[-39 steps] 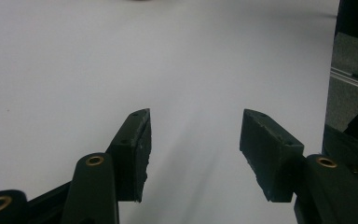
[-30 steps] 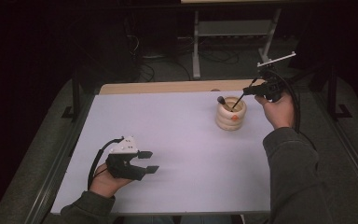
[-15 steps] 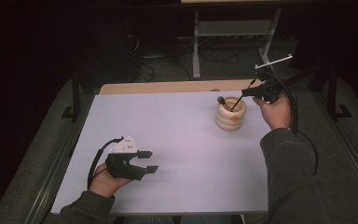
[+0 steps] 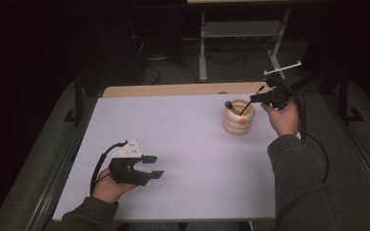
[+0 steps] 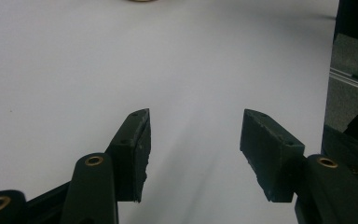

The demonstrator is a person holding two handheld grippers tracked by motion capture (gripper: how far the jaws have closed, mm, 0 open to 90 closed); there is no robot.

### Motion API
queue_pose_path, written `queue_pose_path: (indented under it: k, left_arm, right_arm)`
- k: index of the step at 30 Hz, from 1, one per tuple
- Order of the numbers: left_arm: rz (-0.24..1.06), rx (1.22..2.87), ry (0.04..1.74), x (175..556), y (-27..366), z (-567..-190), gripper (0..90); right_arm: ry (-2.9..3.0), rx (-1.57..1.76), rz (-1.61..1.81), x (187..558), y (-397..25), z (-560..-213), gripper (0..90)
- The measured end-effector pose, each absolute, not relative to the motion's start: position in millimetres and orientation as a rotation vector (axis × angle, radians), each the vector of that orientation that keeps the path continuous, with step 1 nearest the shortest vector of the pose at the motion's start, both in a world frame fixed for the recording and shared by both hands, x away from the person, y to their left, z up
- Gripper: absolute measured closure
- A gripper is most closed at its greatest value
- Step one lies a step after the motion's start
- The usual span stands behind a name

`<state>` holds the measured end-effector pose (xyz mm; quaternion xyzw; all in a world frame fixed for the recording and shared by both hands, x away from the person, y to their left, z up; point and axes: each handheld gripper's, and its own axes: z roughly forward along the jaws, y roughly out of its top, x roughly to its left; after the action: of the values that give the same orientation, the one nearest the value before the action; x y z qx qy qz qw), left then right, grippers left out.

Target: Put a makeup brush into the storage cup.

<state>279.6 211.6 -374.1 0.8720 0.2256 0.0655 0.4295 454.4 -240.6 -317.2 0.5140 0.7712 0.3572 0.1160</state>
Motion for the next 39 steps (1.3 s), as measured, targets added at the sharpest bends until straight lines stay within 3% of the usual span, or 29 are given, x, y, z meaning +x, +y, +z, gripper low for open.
queue_pose_path:
  k: [20, 27, 35, 39]
  left_arm:
    - [0.159, 2.180, 0.563, 280, 212, -375, 42.9]
    - [0.162, 2.170, 0.570, 280, 213, -375, 42.9]
    - [0.165, 2.182, 0.571, 281, 213, -375, 42.6]
    - [0.166, 2.178, 0.588, 282, 215, -376, 42.3]
  right_arm:
    - [2.292, 1.522, 1.046, 456, -238, -336, 82.5]
    - [2.287, 1.546, 1.081, 450, -241, -340, 65.5]
    - [2.279, 1.549, 1.129, 438, -247, -345, 57.8]
    - [2.281, 1.538, 1.159, 431, -251, -348, 49.8]
